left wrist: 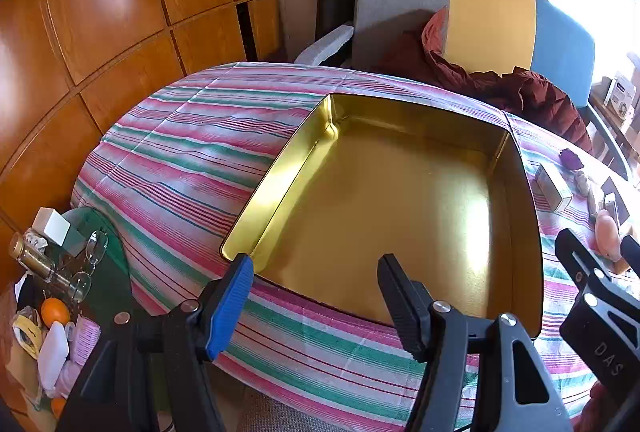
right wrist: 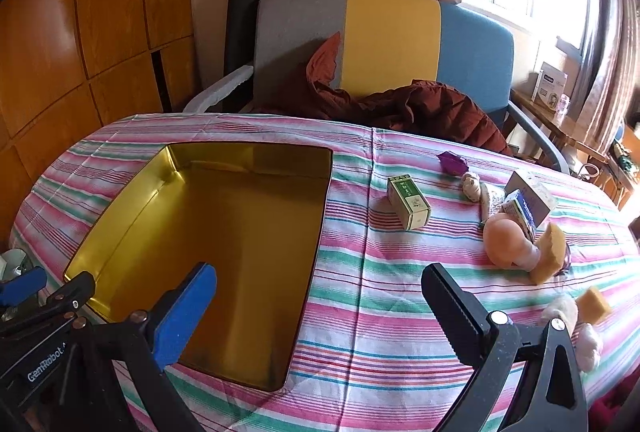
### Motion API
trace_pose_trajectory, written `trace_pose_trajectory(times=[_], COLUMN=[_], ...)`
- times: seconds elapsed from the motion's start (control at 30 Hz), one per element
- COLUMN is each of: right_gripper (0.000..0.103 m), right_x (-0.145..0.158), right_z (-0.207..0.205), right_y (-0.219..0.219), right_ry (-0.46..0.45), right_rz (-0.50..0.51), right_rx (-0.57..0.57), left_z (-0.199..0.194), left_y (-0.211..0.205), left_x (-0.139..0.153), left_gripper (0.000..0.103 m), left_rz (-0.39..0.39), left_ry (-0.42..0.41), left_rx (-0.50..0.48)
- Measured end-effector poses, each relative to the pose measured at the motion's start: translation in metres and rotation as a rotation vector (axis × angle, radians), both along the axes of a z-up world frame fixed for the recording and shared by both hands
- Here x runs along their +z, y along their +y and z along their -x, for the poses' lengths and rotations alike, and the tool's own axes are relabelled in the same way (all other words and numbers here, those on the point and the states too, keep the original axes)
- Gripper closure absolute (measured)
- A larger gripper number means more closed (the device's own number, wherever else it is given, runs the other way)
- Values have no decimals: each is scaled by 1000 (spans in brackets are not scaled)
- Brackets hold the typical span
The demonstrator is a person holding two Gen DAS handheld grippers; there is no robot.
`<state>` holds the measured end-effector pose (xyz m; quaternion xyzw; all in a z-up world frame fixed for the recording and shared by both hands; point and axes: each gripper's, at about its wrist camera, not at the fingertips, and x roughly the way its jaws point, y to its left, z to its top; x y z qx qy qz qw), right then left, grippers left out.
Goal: Organize objects
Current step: 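Swing both tools from the gold tray toward the items on the table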
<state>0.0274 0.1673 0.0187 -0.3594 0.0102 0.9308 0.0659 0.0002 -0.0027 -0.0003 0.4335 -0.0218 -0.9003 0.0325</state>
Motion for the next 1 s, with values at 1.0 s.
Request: trace_pose_trajectory(times=[1.0], right_gripper=[0], right_x=[-7], right_z=[-35], right_y=[90], right_ry=[-7], right_rz=[15], right_rx=[-190], left_z=[-16], left_y=[36], left_x=[-5], left_gripper=[37], left_rz=[40], left_ry=[-4], left_rx=[-87])
